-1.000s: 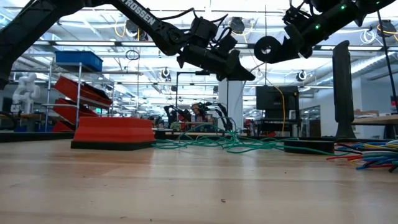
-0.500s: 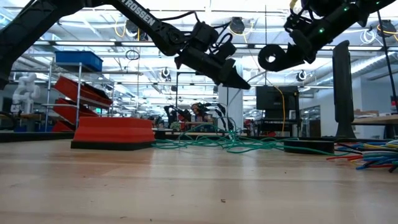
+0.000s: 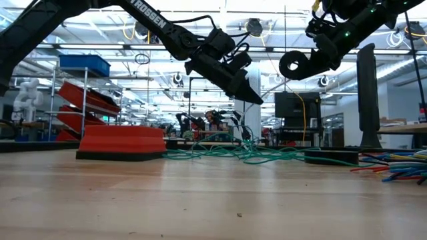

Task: Coiling cords
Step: Coil the white wire cable on the spool

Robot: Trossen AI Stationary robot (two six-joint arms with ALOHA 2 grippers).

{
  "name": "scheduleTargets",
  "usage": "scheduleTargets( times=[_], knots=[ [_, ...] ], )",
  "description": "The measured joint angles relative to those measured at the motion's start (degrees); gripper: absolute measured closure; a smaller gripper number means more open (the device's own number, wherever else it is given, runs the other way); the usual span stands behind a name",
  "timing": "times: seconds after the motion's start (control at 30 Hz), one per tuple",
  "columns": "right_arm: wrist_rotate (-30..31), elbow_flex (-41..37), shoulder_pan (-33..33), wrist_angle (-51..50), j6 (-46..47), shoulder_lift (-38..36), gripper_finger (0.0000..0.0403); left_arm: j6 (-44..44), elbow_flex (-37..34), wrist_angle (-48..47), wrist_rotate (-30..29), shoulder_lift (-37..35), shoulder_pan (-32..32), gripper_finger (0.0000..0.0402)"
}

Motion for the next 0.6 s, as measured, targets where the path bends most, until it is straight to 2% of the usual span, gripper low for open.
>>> scheduleTargets(
  times=[0.6],
  knots=[
    [0.0,0.0,0.0,-1.5,0.2,0.0,0.0403,3.2,-1.9,-2.9,-3.6,0.0,1.2,0.0359]
  ],
)
